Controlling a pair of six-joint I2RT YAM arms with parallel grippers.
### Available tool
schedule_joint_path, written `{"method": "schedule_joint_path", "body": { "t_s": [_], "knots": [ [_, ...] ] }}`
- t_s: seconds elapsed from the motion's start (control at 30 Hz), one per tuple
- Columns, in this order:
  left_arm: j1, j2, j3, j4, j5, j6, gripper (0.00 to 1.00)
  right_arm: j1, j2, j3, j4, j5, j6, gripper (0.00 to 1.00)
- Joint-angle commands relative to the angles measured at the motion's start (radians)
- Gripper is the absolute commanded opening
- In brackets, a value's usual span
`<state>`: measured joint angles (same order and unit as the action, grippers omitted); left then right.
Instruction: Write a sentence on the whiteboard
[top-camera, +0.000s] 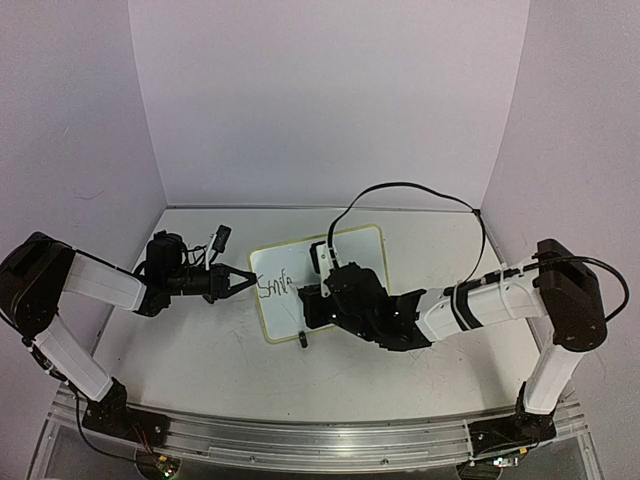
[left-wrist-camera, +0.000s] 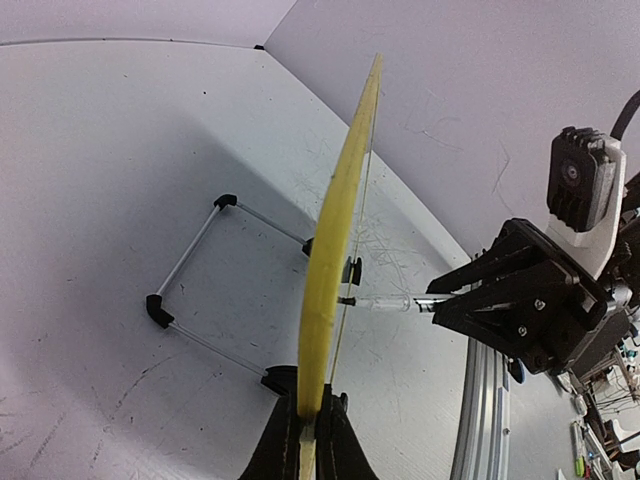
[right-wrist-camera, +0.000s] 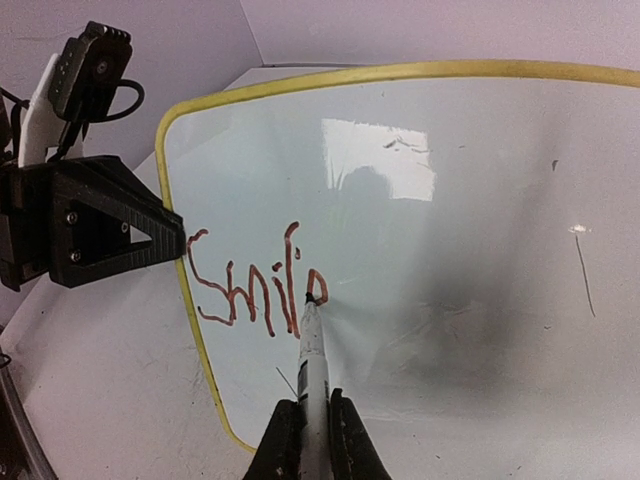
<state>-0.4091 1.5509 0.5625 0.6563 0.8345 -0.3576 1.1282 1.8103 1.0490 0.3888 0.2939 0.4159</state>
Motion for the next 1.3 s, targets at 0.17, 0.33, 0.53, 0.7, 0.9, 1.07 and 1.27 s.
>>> {"method": "schedule_joint_path", "body": {
  "t_s": [0.17, 0.33, 0.53, 0.7, 0.9, 1.07, 1.27],
  "knots": [
    [-0.007, -0.026, 0.010, -0.040, 0.036, 0.008, 0.00, -0.012, -0.005, -0.021, -0.046, 0.020, 0.030, 0.00],
    [-0.007, -0.024, 0.010, -0.040, 0.036, 0.008, 0.00, -0.013, -0.011, -0.033, -0.055, 0.021, 0.040, 0.00],
    [-0.007, -0.023, 0.011, -0.041, 0.036, 0.008, 0.00, -0.012, -0.016, -0.044, -0.059, 0.022, 0.047, 0.00],
    [-0.007, -0.022, 0.011, -0.040, 0.035, 0.008, 0.00, -0.013, -0.023, -0.054, -0.064, 0.025, 0.054, 0.00],
    [-0.007, -0.022, 0.011, -0.041, 0.034, 0.009, 0.00, -0.012, -0.031, -0.066, -0.070, 0.034, 0.062, 0.00],
    [-0.007, -0.022, 0.011, -0.043, 0.034, 0.009, 0.00, -0.013, -0.041, -0.069, -0.072, 0.067, 0.062, 0.00],
    [-0.007, -0.020, 0.013, -0.043, 0.035, 0.009, 0.00, -0.013, -0.081, -0.074, -0.020, 0.057, 0.017, 0.00]
  ]
}}
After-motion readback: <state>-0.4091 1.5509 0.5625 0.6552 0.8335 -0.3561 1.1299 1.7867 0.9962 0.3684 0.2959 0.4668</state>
